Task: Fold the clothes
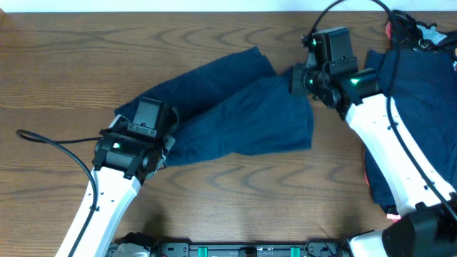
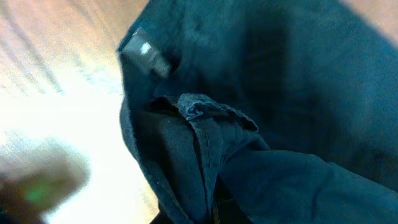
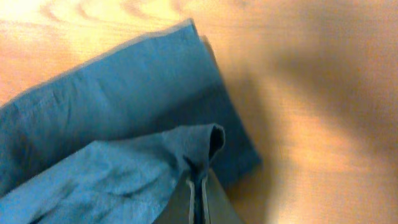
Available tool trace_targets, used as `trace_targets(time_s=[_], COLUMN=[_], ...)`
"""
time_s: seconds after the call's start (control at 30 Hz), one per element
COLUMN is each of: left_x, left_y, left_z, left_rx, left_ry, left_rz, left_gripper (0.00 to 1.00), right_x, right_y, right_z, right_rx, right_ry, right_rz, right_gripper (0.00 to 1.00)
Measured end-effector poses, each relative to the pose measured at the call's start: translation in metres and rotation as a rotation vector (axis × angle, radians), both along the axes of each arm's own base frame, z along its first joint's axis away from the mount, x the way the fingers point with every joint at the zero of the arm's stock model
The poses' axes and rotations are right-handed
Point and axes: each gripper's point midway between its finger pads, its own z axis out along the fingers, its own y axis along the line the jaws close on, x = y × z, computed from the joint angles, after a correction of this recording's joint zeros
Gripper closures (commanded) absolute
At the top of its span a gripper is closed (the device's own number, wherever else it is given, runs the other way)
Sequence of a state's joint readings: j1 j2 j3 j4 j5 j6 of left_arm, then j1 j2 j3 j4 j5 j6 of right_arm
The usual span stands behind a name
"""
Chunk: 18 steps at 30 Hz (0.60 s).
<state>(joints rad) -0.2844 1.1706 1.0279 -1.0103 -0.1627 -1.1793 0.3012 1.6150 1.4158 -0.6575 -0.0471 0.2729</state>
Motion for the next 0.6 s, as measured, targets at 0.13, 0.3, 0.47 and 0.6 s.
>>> trace_targets(time_s=[0.13,0.3,0.47,0.6], left_x=[0.024,0.054,0.086,0.108], left_y=[0.005,0.016,0.033,0.052], left_z=[0.009,0.017,0.003,-0.017], left_rx=[-0.035,-0.062,-0.054,-0.027], left_ry=[-0.102,-0.211,-0.243,-0.240], left_rz=[0.063,0.153,0.230,0.297], left_gripper=[0.94,0.94,0.88,0.70], right_x=[0.027,0.053,0.079,0.095], right_y=[0.008,0.016,0.027,0.047], right_z=[0.013,0.009,-0.033,-0.067], right_rx=[-0.008,-0.014,-0.022,0.002], right_ry=[-0.130,-0.207,-0.198,-0.204], right_rz=[0.042,0.063,0.097,0.150], right_gripper=[0.99,0.99,0.99,0.84])
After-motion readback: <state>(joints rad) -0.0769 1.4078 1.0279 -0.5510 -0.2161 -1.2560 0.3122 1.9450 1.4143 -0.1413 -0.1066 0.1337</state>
